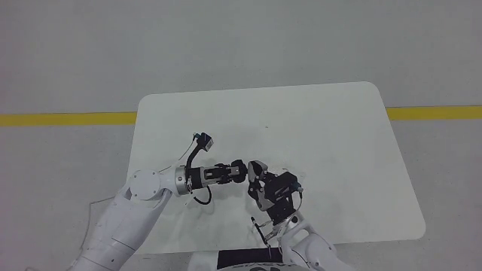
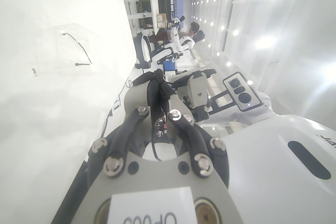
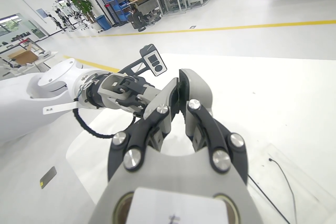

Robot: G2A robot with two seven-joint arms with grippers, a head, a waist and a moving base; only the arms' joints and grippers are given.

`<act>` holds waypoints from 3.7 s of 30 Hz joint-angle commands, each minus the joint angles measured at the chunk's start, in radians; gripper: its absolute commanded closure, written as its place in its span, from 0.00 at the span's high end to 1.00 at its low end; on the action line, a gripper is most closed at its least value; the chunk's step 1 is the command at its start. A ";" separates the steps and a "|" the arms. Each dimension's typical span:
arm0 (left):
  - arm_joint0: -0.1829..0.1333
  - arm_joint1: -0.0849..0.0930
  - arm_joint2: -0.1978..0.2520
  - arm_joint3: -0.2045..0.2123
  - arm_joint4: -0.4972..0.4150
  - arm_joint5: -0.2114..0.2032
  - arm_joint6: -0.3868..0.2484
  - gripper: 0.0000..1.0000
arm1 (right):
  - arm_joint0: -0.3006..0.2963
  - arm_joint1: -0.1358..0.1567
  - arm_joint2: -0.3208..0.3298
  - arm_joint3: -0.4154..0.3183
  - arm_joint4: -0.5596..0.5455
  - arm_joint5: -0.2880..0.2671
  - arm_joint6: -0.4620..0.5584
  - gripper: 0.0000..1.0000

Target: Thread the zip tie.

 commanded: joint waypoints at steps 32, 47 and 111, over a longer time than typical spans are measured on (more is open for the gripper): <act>0.002 -0.002 0.005 0.003 -0.050 0.019 0.012 0.00 | -0.121 0.034 0.107 -0.079 -0.209 0.026 -0.147 1.00; -0.059 0.008 -0.027 0.120 -0.307 0.111 -0.087 0.00 | 0.075 0.207 -0.033 0.127 -0.229 0.214 -0.331 1.00; -0.147 -0.031 0.107 0.195 -0.727 0.290 -0.196 0.00 | 0.473 0.310 -0.264 0.302 -0.229 0.213 -0.506 1.00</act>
